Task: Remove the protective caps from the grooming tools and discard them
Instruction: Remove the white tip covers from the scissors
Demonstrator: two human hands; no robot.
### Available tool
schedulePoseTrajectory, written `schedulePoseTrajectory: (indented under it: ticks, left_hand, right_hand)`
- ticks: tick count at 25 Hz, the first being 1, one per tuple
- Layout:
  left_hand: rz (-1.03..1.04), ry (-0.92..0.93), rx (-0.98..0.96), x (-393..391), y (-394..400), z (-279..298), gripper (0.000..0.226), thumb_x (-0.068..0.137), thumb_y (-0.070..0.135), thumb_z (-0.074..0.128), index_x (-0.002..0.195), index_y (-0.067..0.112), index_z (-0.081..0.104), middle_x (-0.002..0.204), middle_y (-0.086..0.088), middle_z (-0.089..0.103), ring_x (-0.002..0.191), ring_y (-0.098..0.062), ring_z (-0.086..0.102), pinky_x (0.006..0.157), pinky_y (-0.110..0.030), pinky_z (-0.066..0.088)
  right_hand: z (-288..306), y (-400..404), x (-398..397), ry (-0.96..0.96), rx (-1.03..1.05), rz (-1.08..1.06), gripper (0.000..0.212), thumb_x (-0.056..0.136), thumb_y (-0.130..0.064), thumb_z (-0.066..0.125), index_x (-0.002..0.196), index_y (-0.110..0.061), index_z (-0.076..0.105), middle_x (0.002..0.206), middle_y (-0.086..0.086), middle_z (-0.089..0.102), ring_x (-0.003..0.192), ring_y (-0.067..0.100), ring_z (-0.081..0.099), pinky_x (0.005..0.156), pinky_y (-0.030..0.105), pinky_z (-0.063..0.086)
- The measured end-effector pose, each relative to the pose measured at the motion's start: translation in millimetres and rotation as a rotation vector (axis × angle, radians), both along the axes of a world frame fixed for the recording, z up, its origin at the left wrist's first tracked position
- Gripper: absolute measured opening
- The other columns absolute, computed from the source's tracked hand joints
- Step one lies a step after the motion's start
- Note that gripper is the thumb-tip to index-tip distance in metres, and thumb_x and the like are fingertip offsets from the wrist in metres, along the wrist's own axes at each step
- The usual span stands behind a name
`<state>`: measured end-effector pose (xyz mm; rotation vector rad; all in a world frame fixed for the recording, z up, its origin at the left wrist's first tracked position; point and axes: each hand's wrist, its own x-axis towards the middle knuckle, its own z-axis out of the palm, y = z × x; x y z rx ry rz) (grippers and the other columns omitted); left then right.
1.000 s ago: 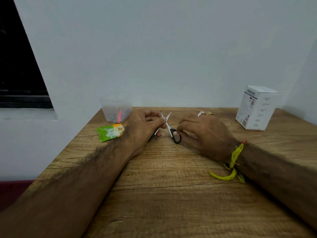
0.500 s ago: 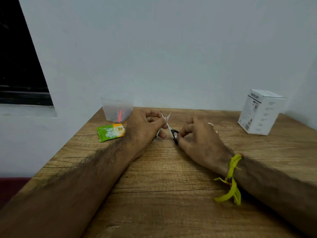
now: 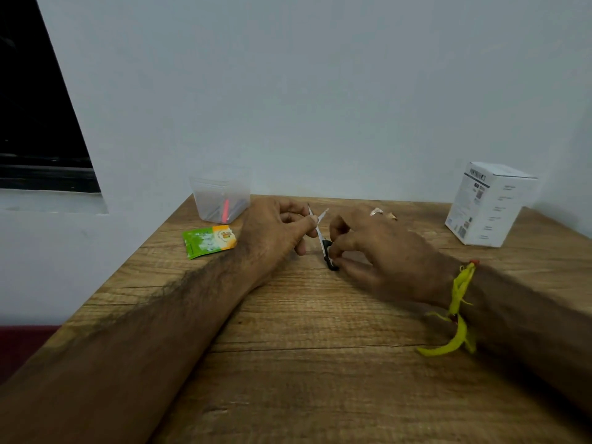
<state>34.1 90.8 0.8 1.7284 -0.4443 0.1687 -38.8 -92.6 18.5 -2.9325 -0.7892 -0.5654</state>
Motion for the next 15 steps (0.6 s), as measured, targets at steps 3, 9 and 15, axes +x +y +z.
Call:
schedulePoseTrajectory:
  ticks: [3,9,15]
  left_hand:
    - [-0.029,0.016,0.007,-1,0,3,0.004,0.086,0.006,0.074,0.089,0.003,0.073,0.071,-0.011,0.075,0.040,-0.017,0.053,0.051,-0.027,0.048]
    - [-0.101,0.088,0.045,-3,2,9,0.014,0.086,0.009,0.076,0.098,0.002,0.073,0.077,-0.015,0.076,0.042,-0.015,0.052,0.044,-0.022,0.045]
    - [-0.116,0.111,0.061,-5,1,12,0.011,0.084,0.008,0.078,0.094,0.003,0.075,0.076,-0.013,0.076,0.041,-0.014,0.051,0.045,-0.024,0.047]
  right_hand:
    - [11,-5,-1,-0.199,-0.289,0.085,0.031,0.093,-0.046,0.038,0.091,-0.040,0.069,0.113,-0.007,0.057,0.090,0.014,0.053,0.070,0.026,0.041]
    - [14,-6,7,-0.272,-0.509,0.138,0.012,0.095,-0.030,0.059,0.101,-0.036,0.067,0.127,0.006,0.056,0.109,0.031,0.058,0.086,0.048,0.050]
    - [19,-4,6,-0.316,-0.558,0.145,0.017,0.091,-0.019,0.061,0.101,-0.030,0.069,0.130,0.011,0.057,0.113,0.035,0.059,0.093,0.053,0.047]
